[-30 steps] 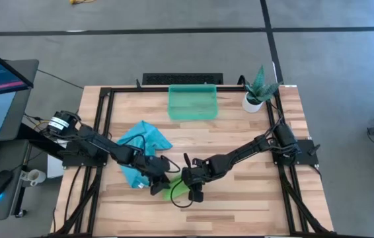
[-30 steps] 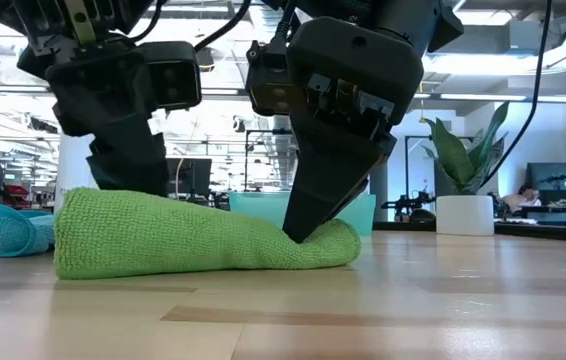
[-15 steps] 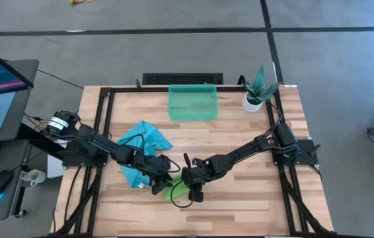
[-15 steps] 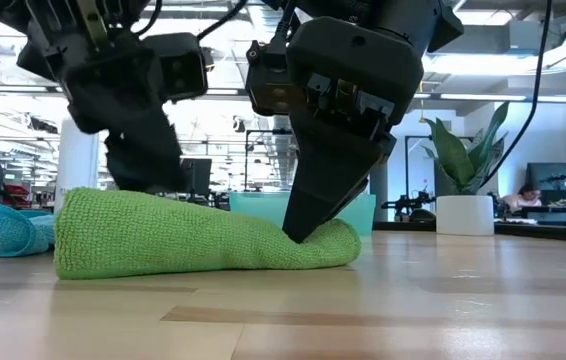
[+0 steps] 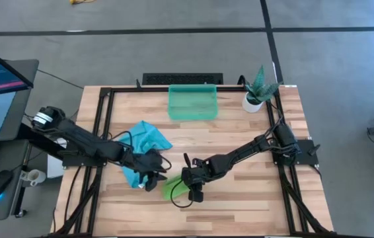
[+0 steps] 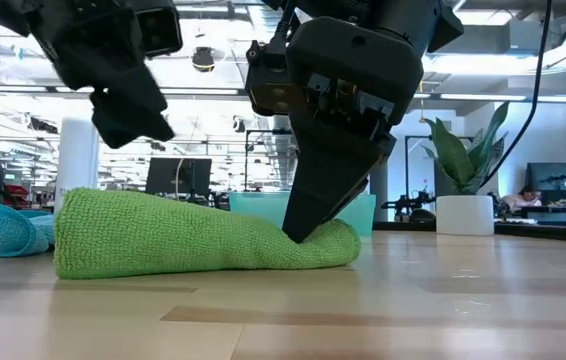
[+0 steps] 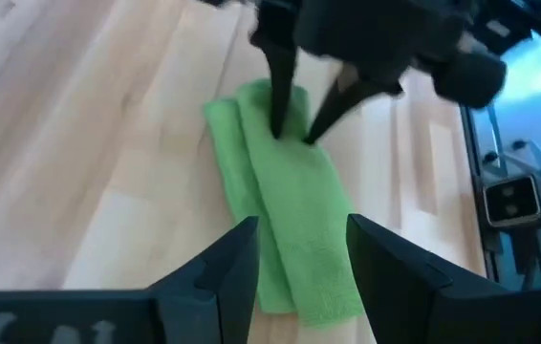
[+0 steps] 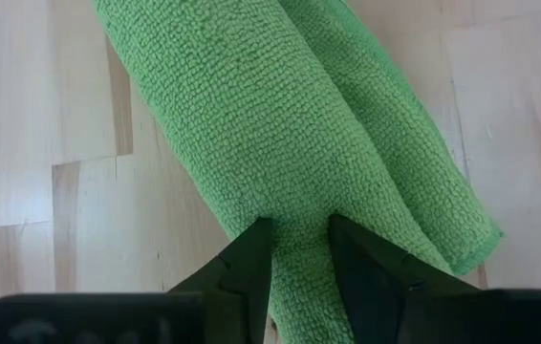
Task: Roll microfiber towels into tight, uniform cylinder then place into a basket
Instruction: Roll the green microfiber cloth
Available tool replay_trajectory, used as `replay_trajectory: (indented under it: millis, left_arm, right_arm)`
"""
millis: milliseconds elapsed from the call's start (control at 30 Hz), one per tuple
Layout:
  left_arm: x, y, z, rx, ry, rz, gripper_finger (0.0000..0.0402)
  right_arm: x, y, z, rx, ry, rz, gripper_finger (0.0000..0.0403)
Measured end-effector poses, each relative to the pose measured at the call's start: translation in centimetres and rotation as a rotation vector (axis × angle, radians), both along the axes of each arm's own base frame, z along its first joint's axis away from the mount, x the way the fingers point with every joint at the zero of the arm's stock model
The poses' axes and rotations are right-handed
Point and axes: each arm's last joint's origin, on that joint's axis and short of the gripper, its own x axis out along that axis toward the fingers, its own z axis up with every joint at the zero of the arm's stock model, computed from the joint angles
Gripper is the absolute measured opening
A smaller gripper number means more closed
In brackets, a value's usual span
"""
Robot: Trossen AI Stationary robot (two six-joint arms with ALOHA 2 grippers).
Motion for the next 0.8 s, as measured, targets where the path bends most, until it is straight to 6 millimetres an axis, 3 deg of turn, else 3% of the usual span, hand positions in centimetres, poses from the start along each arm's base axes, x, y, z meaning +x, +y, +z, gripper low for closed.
replay_trajectory:
  millis: [267,433,600,800]
  left_arm:
    - [0.5,-0.7,-2.4,0.045,0.091,-0.004,0.0187]
    - [1.1,-0.4,-3.8,-0.061,0.160,0.069,0.0233]
    - [1.7,-0.7,-3.4,-0.051,0.080,-0.062,0.0254]
    - [2.1,-1.1,-3.7,-0.066,0.052,-0.013,0.0256]
  right_arm:
    - [0.0,0.0,0.0,0.000,0.000,0.000,0.0134]
    - [0.0,0.0,0.0,0.000,0.000,0.000,0.0134]
    - [0.0,0.0,0.0,0.000,-0.001,0.000,0.0134]
    - [0.0,0.0,0.0,0.000,-0.001,0.000,0.0134]
